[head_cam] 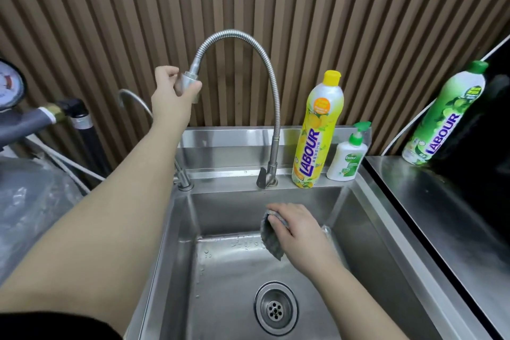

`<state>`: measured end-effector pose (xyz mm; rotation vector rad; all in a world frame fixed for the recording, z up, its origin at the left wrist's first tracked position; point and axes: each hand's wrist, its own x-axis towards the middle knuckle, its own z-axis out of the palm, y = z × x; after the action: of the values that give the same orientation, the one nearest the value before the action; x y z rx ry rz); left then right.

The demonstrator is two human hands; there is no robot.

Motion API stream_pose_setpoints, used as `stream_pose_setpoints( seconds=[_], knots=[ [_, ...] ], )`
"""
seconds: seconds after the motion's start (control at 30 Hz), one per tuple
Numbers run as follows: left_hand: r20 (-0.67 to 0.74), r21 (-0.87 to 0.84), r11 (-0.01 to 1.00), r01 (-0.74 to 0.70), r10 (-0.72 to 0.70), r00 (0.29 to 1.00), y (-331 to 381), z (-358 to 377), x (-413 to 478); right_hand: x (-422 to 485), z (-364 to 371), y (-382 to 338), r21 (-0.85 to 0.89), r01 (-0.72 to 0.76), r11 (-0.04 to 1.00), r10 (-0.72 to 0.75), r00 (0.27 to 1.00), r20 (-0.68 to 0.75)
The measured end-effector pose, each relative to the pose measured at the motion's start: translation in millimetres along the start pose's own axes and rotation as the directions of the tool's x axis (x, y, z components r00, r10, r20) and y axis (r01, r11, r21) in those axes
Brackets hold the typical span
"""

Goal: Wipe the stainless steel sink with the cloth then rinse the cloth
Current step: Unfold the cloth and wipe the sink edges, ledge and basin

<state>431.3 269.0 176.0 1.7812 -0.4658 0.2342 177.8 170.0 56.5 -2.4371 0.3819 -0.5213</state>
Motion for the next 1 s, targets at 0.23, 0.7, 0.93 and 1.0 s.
stream_pose_setpoints(
  seconds=[0.23,0.7,0.93,1.0],
  knots=[
    [0.024,0.039,0.999,-0.003,0.002,1.000,-0.9,-15.9,-38.6,6.3,6.0,-4.9,0.034,0.074,0.997,-0.074,0.997,0.015],
    [0.318,0.584,0.810,-0.053,-0.168,0.933,-135.7,-64.8,-202.8,-8.3,116.5,92.4,0.142,-0.125,0.982,0.078,0.950,0.302],
    [0.378,0.776,0.587,-0.229,-0.143,0.915,-177.3,-71.7,-215.1,-59.8,209.6,180.2,-0.330,0.199,0.923,0.056,0.778,0.626],
    [0.387,0.767,0.596,-0.239,-0.133,0.912,-181.0,-72.4,-214.3,-65.9,214.9,187.3,-0.385,0.222,0.896,0.051,0.810,0.585]
  ],
)
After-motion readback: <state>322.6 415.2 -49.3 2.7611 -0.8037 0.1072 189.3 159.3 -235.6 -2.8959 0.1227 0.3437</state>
